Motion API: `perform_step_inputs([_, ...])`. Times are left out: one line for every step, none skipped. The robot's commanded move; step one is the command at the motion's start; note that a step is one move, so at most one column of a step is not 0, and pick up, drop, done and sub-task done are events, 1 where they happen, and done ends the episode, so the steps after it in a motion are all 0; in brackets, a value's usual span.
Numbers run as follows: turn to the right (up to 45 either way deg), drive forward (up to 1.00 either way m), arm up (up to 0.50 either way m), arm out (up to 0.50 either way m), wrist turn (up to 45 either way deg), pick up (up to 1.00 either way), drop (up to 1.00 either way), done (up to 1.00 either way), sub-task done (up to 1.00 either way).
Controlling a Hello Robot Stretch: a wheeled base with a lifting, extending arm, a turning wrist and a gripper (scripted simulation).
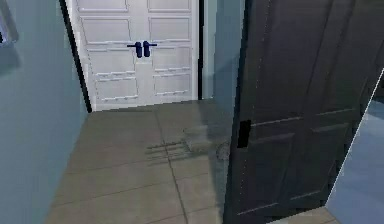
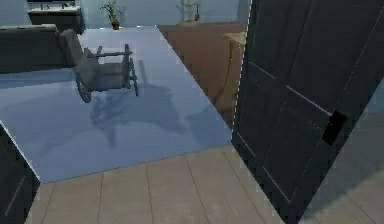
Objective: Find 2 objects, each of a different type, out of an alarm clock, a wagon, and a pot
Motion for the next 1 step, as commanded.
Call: perform_step_inputs([0.0,0.6,0.0,0.0,0.0,0.0,0.0,0.0,0.0])
